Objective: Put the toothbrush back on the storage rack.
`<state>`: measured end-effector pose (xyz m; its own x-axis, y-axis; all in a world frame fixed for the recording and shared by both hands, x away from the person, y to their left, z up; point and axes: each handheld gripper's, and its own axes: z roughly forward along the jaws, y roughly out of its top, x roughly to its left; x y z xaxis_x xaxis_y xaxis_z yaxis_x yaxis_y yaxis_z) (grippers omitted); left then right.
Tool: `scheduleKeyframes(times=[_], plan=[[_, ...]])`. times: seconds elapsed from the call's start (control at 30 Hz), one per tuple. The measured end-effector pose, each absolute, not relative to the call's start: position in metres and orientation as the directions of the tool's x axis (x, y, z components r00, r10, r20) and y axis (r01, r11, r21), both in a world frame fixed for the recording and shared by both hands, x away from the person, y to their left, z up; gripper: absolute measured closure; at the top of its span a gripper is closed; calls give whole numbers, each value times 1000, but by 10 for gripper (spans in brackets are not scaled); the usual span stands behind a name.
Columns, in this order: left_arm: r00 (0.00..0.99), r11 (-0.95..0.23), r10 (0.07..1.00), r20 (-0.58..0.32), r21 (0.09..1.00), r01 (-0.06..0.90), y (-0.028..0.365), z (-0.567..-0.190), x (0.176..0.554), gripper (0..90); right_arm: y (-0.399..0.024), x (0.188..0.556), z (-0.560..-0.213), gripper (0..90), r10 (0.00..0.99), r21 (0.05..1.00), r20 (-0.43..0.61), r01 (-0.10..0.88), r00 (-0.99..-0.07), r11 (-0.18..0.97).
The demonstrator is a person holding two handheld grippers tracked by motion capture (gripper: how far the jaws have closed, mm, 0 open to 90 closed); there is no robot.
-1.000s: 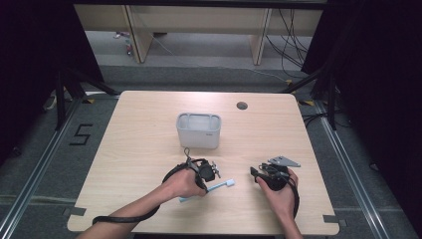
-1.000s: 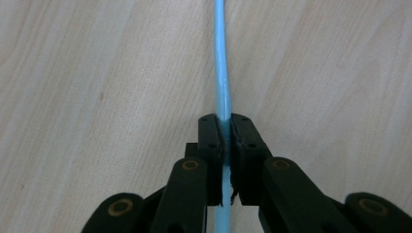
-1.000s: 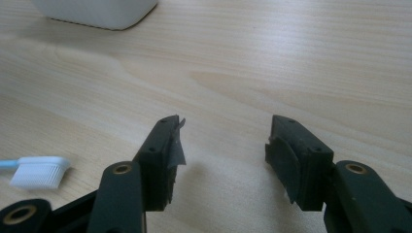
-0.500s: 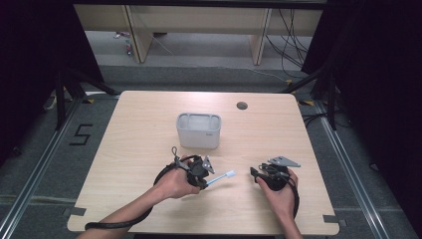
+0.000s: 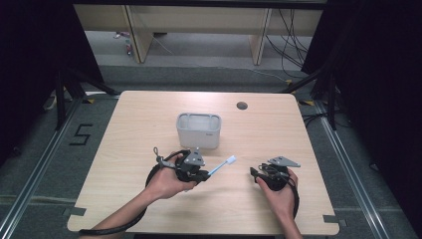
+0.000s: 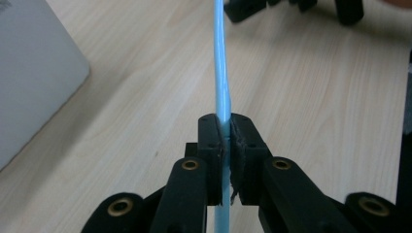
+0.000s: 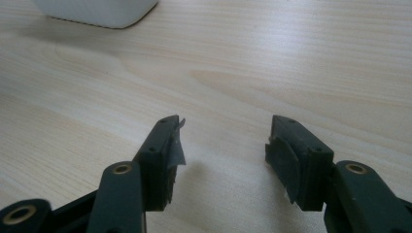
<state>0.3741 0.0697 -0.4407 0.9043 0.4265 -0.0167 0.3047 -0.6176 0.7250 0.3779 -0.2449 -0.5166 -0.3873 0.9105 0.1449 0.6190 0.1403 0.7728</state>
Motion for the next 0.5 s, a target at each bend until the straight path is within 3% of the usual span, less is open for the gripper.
scheduleKeyframes(times=[0.1, 0.3, 0.5], plan=[[884, -508, 465, -41, 806, 304, 76, -440, 371, 834, -245, 378, -516, 459, 911, 772, 144, 620, -387, 142], [869, -396, 493, -39, 879, 264, 84, -435, 370, 834, -243, 378, -518, 457, 910, 779, 158, 614, -384, 124], [836, -193, 543, -78, 958, 214, 100, -431, 367, 834, -244, 379, -518, 456, 907, 779, 152, 613, -393, 135]])
